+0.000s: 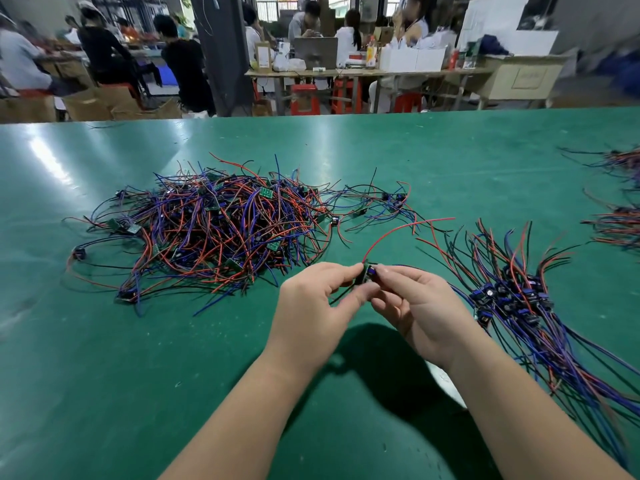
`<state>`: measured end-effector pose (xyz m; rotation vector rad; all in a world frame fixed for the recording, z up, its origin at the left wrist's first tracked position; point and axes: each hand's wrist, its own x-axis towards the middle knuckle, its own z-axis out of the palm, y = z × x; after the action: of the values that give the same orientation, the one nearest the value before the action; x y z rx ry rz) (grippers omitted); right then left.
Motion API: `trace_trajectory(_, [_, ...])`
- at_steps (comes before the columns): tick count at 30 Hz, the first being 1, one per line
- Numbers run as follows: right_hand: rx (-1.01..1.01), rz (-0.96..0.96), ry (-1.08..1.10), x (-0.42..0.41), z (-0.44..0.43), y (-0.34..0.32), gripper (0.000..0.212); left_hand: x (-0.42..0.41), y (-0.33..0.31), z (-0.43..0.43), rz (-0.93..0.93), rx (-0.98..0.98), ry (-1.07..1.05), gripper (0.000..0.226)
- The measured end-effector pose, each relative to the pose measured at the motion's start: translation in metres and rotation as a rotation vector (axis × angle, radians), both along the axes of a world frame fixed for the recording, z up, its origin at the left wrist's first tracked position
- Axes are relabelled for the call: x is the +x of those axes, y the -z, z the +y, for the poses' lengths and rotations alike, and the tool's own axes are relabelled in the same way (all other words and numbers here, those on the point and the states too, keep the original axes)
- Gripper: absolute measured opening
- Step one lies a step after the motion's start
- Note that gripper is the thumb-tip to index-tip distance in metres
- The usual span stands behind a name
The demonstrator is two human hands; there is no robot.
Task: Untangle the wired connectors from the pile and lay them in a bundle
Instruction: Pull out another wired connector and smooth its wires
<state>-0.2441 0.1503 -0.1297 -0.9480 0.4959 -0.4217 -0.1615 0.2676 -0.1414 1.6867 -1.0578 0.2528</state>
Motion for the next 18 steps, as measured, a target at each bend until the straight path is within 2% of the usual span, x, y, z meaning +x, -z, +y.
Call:
trace_trajectory(2, [-0.032,0.015,-0.046,0.0,0.0,0.0,0.011,0.0,0.0,0.0,-0.014,0.007,-0.018,0.032])
trace_trajectory(4, [-0.101,0.048,-0.096,-0.001,0.0,0.0,0.015,-0.002,0.0,-0.001,0.08,-0.047,-0.056,0.024])
trace_trajectory(5, [-0.131,0.065,-0.112,-0.001,0.0,0.0,0.019,-0.003,-0.002,-0.001,0.219,-0.099,-0.05,0.018])
trace_trajectory(7, [-0.167,0.086,-0.121,0.0,0.0,0.002,0.027,-0.004,-0.011,-0.003,0.654,-0.271,0.041,0.012])
trace_trajectory(9, [-0.223,0.092,-0.113,-0.001,-0.001,0.002,0.028,0.0,-0.021,-0.002,1.089,-0.463,0.11,0.014])
trace_trajectory(11, [-0.288,0.075,-0.128,-0.002,-0.002,0.003,0.025,0.007,-0.029,0.002,1.408,-0.55,0.146,0.017])
trace_trajectory(14, [-0.358,0.029,-0.175,-0.003,0.002,0.003,0.029,0.011,-0.033,0.006,1.654,-0.405,0.225,0.022])
trace_trajectory(16, [-0.406,0.02,-0.166,-0.001,0.005,0.003,0.031,0.003,-0.033,0.004,1.662,-0.222,0.296,0.027])
trace_trajectory(18, [-0.444,0.029,-0.117,0.0,0.004,0.004,0.039,-0.005,-0.03,0.001,1.589,-0.085,0.323,0.019])
